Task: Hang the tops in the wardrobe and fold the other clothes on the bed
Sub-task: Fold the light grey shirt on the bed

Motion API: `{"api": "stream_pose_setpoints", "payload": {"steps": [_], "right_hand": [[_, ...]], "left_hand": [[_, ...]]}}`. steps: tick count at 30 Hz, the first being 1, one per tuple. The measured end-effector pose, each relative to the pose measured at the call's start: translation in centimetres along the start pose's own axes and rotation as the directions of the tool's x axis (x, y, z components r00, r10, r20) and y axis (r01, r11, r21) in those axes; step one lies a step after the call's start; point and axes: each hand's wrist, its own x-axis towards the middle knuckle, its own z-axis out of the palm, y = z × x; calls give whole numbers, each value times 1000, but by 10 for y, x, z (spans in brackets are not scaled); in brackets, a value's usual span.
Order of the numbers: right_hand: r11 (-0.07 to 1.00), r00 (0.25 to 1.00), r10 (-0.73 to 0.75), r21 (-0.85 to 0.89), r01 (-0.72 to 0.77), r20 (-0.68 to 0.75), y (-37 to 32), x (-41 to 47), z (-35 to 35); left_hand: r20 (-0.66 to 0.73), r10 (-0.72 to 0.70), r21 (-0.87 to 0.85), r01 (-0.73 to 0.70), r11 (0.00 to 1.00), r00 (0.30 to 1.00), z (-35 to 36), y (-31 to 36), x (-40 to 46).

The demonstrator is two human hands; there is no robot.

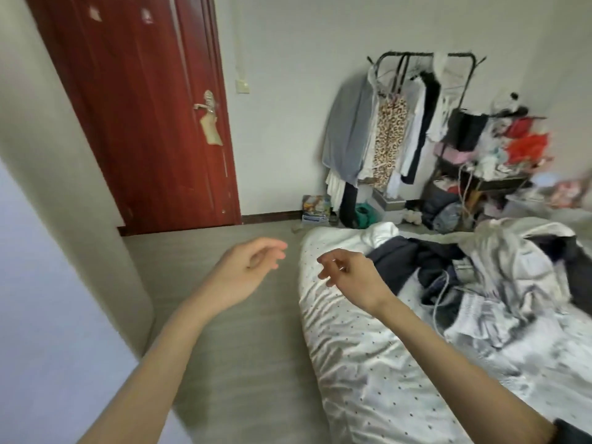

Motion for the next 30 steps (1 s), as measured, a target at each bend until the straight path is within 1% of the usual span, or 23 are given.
{"api": "stream_pose_setpoints", "payload": {"steps": [2, 3, 4, 5, 7, 10, 13, 16, 20, 21, 23, 26, 27, 30], "right_hand": [[997, 996, 72, -21, -73, -49, 44, -3, -51], [995, 995, 91, -23, -92, -45, 49, -3, -53], [990, 987, 136, -22, -138, -89, 69, -5, -76], [983, 975, 180, -12, -183, -132, 91, -9, -98], [971, 956, 233, -10, -239, -181, 118, -11, -124], [942, 918, 306, -58, -330, -253, 162, -6, -165], [908, 875, 368, -80, -411, -316, 201, 4, -192], [847, 817, 465, -96, -523, -342, 248, 23, -213], [778, 745, 554, -87, -622, -371, 306, 52, -227], [747, 717, 597, -77, -660, -359, 325, 63, -228], [656, 635, 702, -56, -753, -322, 361, 85, -225], [492, 480, 821, -44, -869, -308, 410, 113, -209], [462, 455, 836, -55, -885, -308, 418, 118, -202], [345, 341, 881, -48, -937, -329, 455, 134, -176]], "left_hand": [[94, 8, -35, -5, 999, 995, 54, 8, 41], [106, -14, -33, 18, 999, 994, 57, 5, 42], [172, 1, -32, 4, 999, 985, 83, 10, 61], [240, 6, -36, 3, 999, 971, 113, 15, 80], [317, 13, -15, -9, 1000, 948, 147, 20, 102], [434, 39, -12, -38, 999, 900, 205, 28, 148], [522, 57, -1, -66, 998, 851, 251, 28, 188], [616, 55, 20, -86, 996, 786, 300, 17, 238], [704, 46, 21, -86, 996, 709, 355, -8, 296], [733, 30, 32, -79, 996, 680, 372, -17, 314], [788, 4, 67, -93, 993, 616, 402, -39, 345], [833, -41, 104, -84, 991, 552, 446, -70, 382], [834, -48, 111, -81, 991, 550, 453, -76, 387], [874, -87, 129, -57, 990, 478, 490, -101, 401]]}}
